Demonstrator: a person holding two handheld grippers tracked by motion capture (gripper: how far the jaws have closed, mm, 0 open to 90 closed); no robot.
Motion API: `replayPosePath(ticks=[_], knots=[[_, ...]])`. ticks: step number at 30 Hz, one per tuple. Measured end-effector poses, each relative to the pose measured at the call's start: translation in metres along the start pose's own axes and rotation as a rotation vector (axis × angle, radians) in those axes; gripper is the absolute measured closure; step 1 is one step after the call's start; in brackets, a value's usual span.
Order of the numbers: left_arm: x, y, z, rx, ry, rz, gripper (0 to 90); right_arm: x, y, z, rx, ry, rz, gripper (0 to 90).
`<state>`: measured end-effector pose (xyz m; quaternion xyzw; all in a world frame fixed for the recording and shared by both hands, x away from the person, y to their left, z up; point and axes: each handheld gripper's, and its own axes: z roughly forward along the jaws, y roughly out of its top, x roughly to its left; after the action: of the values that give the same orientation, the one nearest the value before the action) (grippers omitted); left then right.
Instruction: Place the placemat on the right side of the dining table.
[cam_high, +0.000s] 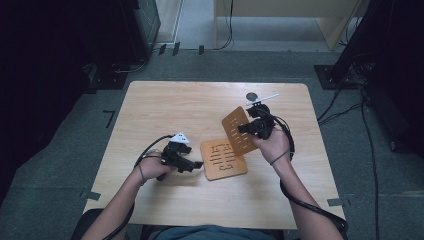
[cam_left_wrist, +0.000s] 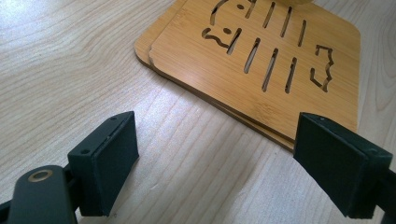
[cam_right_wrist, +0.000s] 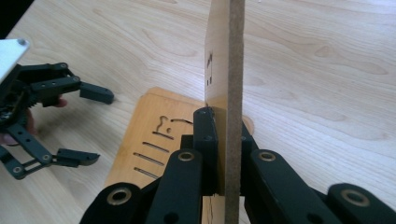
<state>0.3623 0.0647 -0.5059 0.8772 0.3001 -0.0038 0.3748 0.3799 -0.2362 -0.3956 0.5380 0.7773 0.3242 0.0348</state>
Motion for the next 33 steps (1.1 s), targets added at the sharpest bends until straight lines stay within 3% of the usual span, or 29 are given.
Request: replayPosePath(ticks=[20, 33], knots=[[0.000, 0.000, 0.000, 0.000, 0.003, 0.012, 13.0, -0.022, -0.001, -0.010, -0.023, -0.104, 0.015, 87.6], [-0.001, 0.000, 0.001, -0.002, 0.004, 0.016, 13.0, -0.033, -0.003, -0.014, -0.034, -0.144, 0.030, 87.6]])
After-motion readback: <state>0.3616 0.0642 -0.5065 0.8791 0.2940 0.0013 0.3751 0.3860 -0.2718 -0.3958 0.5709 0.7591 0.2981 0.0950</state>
